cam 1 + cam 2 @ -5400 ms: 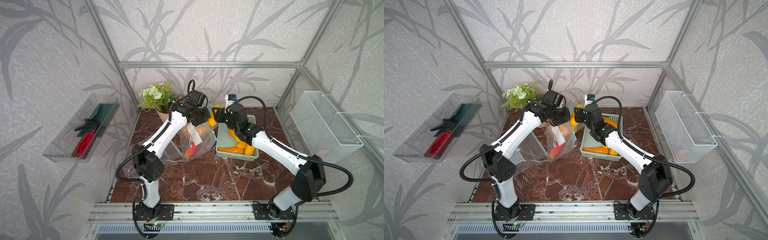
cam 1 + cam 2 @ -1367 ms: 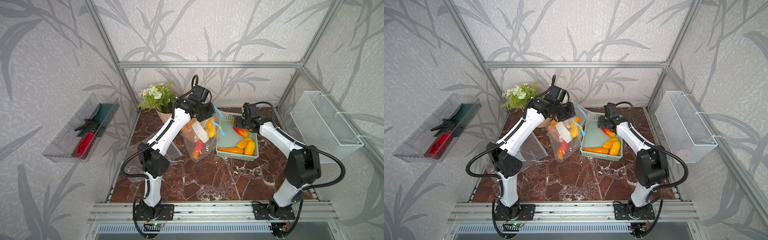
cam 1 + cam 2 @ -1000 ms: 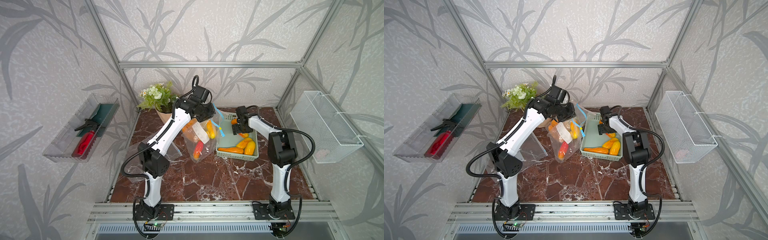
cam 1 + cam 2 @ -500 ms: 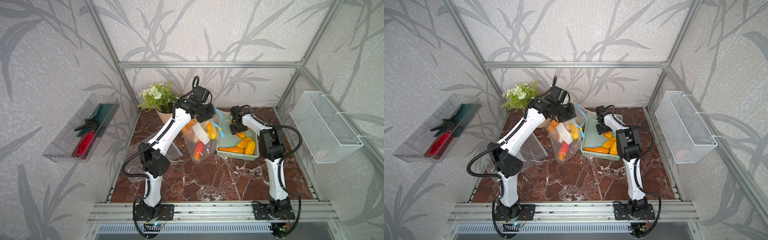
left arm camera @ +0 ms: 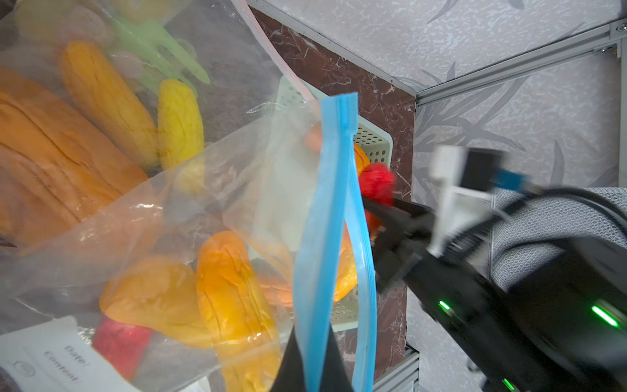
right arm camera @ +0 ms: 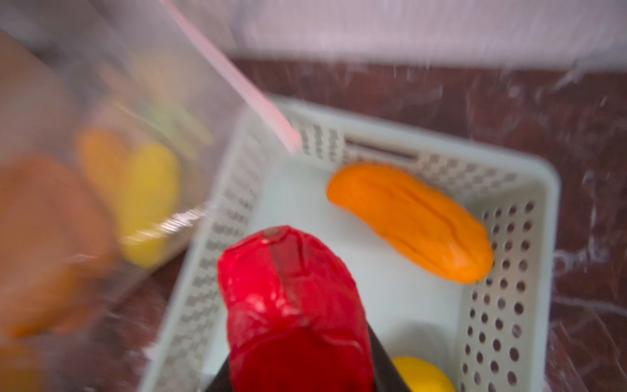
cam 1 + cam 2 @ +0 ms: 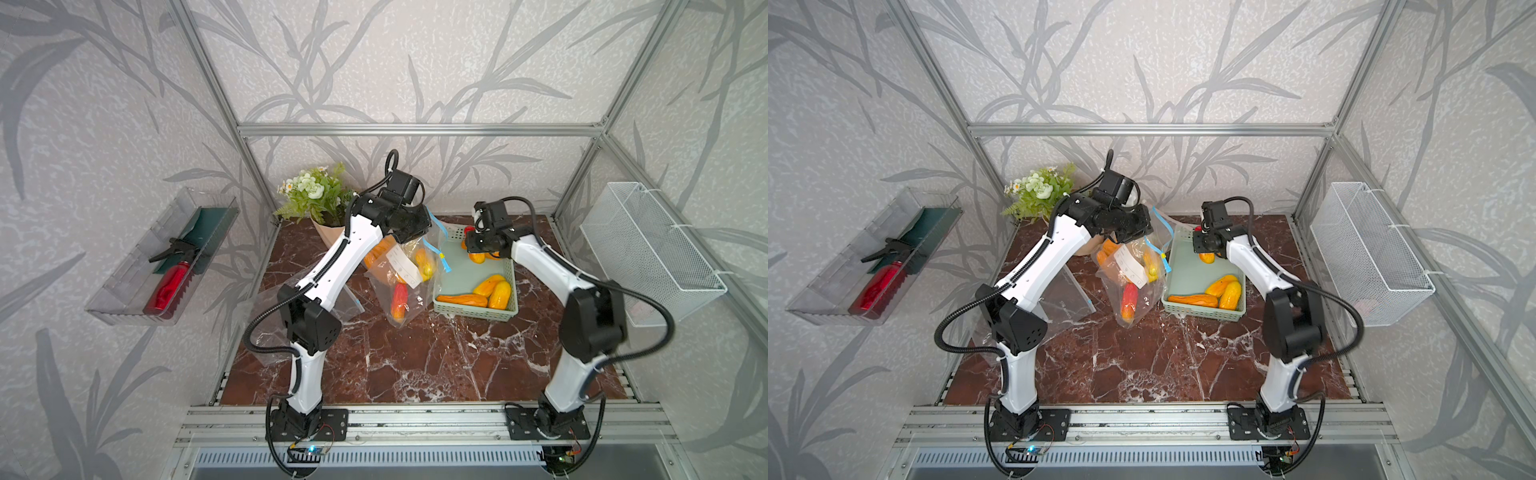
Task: Place the mango in a zip-top bag and seal the zipper
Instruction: Pick up the mango from the basket, then place the mango in the zipper food storage bag.
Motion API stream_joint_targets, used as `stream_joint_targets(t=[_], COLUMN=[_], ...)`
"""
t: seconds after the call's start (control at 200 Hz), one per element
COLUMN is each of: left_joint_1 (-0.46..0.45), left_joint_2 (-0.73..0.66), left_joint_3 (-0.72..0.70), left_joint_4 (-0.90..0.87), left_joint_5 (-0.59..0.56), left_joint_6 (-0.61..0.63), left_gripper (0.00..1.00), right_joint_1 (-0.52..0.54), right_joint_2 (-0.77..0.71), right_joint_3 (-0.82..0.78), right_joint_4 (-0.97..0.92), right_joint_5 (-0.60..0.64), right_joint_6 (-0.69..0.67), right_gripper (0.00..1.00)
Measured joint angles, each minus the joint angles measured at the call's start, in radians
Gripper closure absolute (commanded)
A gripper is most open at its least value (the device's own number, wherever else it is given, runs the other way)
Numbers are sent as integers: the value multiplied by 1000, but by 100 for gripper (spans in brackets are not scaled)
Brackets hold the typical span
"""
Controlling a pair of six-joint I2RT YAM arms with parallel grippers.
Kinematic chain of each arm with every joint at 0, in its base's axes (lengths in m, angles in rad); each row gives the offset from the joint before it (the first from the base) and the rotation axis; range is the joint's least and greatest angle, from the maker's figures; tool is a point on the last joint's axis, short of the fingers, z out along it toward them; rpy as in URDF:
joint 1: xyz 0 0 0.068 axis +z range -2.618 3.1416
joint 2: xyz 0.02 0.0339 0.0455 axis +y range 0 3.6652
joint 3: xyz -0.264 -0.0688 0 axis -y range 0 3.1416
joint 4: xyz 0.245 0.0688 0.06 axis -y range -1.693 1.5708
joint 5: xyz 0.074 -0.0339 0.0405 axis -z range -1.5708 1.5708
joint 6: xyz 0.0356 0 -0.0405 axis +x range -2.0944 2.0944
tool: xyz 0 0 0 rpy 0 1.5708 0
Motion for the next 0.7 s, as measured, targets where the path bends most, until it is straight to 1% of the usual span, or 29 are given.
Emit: stream_joint_targets(t=[0.08, 0.13, 0.195, 0.295, 0.44, 0.545, 0.645, 0.7], left_joint_1=[0, 0, 0, 0, 0, 0, 5, 5], left_joint_2=[3, 4, 5, 6, 6, 6, 8, 8], left_joint_3=[1, 1, 1, 1, 1, 1, 1, 1], left_joint_4=[-2, -3, -6, -8, -10, -22, -36, -35], left_joint_5=[-2, -3, -4, -4, -4, -18, -23, -25], left_joint_6=[0, 0, 0, 0, 0, 0, -1, -1], left_gripper=[100, 100, 100, 100, 100, 100, 100, 100], right_joint_1=[5, 12, 23, 51, 113, 151, 164, 167], right_joint_2=[-148, -194, -216, -194, -117, -79, -82, -92], right_joint_3=[-76, -98, -113, -122, -123, -123, -141, -160], right_joint_4=[177, 269, 376, 484, 563, 572, 575, 568], right_joint_5=[-75, -116, -158, -210, -251, -257, -257, -251], right_joint_6=[102, 157, 223, 311, 420, 457, 468, 465], right_gripper=[72, 72, 71, 71, 72, 72, 71, 67])
